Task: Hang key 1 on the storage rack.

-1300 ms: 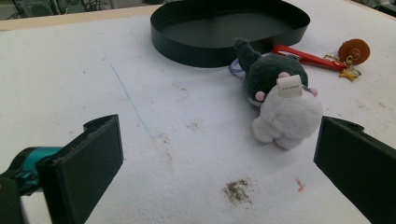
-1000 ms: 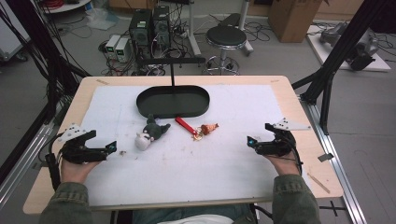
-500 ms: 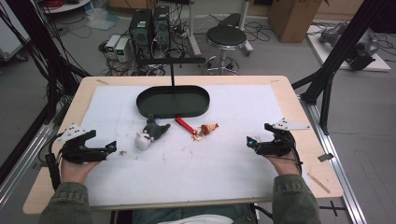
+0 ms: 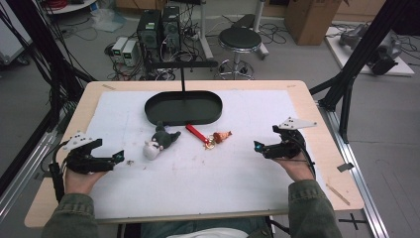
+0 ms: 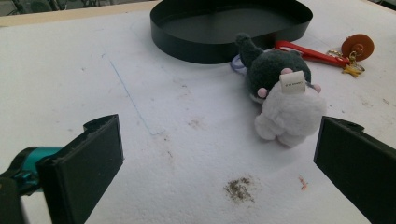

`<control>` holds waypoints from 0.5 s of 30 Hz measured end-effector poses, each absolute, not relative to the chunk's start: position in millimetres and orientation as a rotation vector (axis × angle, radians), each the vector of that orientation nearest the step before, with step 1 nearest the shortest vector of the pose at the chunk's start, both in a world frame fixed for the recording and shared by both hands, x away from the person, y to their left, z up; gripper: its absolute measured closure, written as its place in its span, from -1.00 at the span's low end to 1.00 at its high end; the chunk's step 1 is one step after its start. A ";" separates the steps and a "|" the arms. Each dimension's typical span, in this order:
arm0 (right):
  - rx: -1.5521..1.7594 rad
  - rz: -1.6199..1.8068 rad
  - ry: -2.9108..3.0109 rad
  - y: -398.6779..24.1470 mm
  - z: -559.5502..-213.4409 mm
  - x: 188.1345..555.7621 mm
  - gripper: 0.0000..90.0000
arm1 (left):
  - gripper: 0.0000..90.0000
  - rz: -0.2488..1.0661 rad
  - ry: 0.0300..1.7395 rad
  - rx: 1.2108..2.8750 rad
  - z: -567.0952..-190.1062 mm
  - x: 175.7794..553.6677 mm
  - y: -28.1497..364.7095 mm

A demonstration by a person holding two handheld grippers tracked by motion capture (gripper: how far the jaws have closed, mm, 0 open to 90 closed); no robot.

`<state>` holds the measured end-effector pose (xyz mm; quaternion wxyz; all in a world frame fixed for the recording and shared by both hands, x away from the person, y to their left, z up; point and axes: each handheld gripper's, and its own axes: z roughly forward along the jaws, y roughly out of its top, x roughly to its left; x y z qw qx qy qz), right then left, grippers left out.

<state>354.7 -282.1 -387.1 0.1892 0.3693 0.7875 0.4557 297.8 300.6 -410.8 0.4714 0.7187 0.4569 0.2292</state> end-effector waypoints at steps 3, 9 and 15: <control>1.018 1.258 2.246 -274.9 -382.0 359.1 -0.99 | -0.96 0.561 1.120 1.759 -411.0 297.9 300.0; 0.963 1.227 2.306 -257.3 -371.4 367.1 -0.99 | -0.96 0.552 1.117 1.766 -411.5 298.5 299.6; 0.912 1.180 2.370 -236.6 -362.9 376.0 -0.99 | -0.96 0.544 1.109 1.789 -413.0 299.6 296.0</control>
